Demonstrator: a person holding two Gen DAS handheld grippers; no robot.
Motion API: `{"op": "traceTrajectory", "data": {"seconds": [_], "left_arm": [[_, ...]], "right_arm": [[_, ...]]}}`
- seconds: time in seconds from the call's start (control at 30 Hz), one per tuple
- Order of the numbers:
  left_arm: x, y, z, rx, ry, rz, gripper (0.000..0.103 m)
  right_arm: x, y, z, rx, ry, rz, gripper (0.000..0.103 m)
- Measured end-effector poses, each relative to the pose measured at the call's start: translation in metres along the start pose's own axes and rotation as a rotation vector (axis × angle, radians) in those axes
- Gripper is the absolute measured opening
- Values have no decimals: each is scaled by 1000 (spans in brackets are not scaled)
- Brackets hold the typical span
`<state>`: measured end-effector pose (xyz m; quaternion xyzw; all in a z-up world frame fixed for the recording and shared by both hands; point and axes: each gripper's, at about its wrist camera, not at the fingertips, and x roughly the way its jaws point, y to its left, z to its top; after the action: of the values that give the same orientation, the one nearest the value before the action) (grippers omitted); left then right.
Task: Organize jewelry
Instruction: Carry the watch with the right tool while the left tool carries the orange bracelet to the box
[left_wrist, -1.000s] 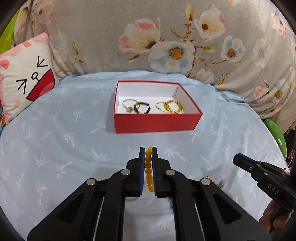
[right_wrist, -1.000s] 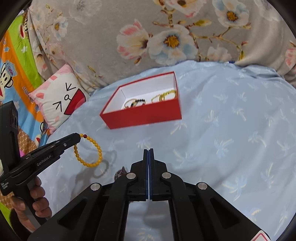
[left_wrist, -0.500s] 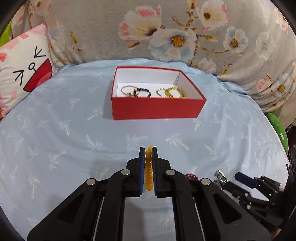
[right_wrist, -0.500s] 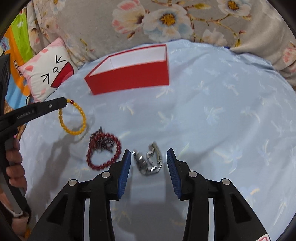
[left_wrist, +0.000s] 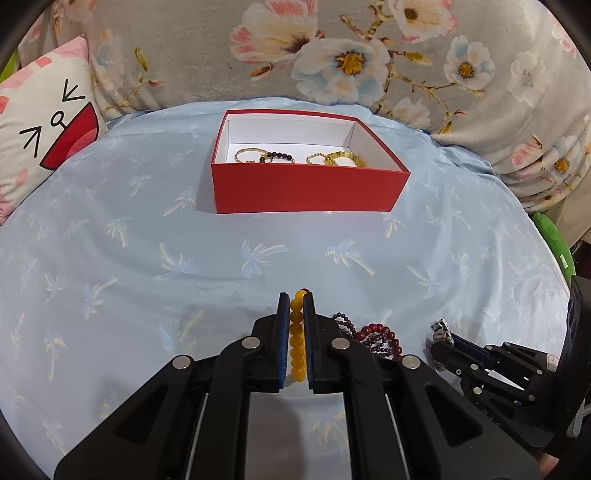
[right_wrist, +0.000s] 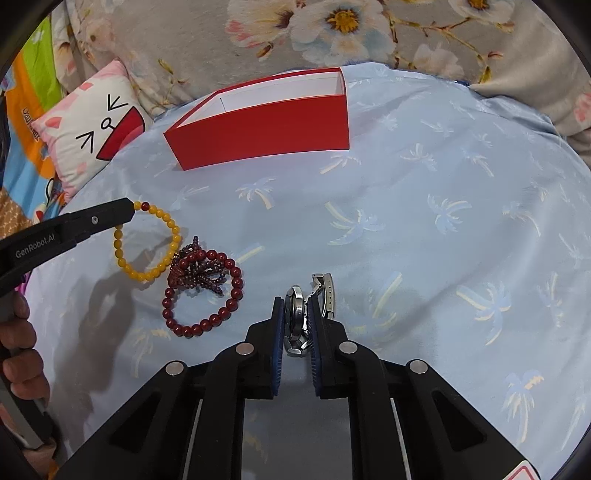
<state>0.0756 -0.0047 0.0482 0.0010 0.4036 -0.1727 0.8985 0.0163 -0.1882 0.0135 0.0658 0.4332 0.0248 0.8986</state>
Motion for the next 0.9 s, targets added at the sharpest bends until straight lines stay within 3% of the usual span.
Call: {"op": "traceTrajectory", "data": {"seconds": [0.37, 0.9], "left_arm": [[-8, 0, 14, 3, -34, -6, 7], [-15, 6, 90, 23, -165, 16, 7]], "right_arm": [[-22, -1, 24, 47, -67, 63, 11], [-36, 12, 126, -23, -220, 107, 11]]}}
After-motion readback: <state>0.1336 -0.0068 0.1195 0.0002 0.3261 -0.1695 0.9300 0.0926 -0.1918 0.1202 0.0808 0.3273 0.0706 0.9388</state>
